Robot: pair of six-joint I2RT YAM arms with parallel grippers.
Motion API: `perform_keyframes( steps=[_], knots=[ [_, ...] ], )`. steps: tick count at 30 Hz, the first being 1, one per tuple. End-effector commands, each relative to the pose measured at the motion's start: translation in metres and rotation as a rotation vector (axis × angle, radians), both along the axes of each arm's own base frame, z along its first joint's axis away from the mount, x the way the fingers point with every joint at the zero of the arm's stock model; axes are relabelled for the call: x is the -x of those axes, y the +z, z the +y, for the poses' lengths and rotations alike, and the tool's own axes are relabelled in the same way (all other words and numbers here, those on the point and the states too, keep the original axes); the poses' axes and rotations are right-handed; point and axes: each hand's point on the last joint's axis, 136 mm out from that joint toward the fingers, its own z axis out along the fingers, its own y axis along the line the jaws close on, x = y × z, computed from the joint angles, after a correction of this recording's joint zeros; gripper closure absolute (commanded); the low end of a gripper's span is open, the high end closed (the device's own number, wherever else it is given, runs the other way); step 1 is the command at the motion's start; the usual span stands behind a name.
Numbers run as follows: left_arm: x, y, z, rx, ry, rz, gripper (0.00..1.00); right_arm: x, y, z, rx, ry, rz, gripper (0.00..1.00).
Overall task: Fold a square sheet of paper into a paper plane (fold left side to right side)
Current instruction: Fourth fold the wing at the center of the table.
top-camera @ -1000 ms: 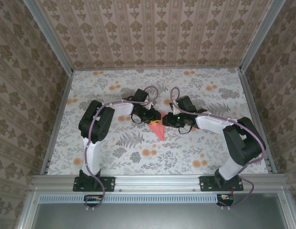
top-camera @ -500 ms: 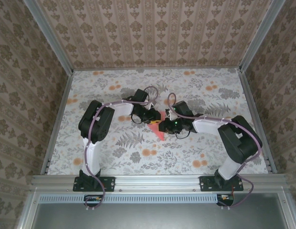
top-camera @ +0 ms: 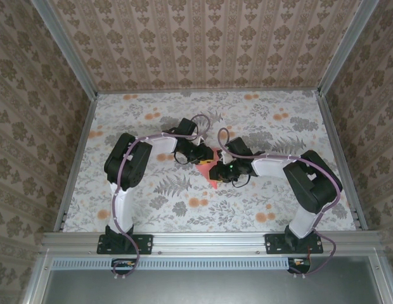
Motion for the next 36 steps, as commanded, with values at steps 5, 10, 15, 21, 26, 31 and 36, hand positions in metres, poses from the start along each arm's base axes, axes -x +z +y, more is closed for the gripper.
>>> perform_keyframes(
  steps=[5,10,15,21,26,31,36],
  knots=[
    [0.018,-0.029,0.017,-0.095,0.006,0.073,0.70,0.009,-0.010,-0.004,0.072,0.038,0.027,0.78],
    [0.018,-0.029,0.017,-0.094,0.005,0.072,0.70,0.013,-0.014,-0.004,0.072,0.049,0.044,0.78],
    [0.018,-0.029,0.017,-0.095,0.005,0.073,0.70,0.017,-0.018,-0.006,0.090,0.052,0.053,0.78],
    [0.017,-0.029,0.018,-0.096,0.007,0.074,0.70,0.019,-0.021,-0.009,0.116,0.062,0.057,0.78],
    [0.017,-0.029,0.018,-0.096,0.006,0.076,0.70,0.021,-0.024,-0.010,0.131,0.067,0.063,0.78],
    [0.017,-0.030,0.018,-0.097,0.008,0.075,0.70,0.025,-0.026,-0.011,0.136,0.080,0.072,0.78],
    [0.018,-0.031,0.018,-0.099,0.007,0.076,0.70,0.030,-0.027,-0.010,0.136,0.089,0.084,0.78]
  ],
)
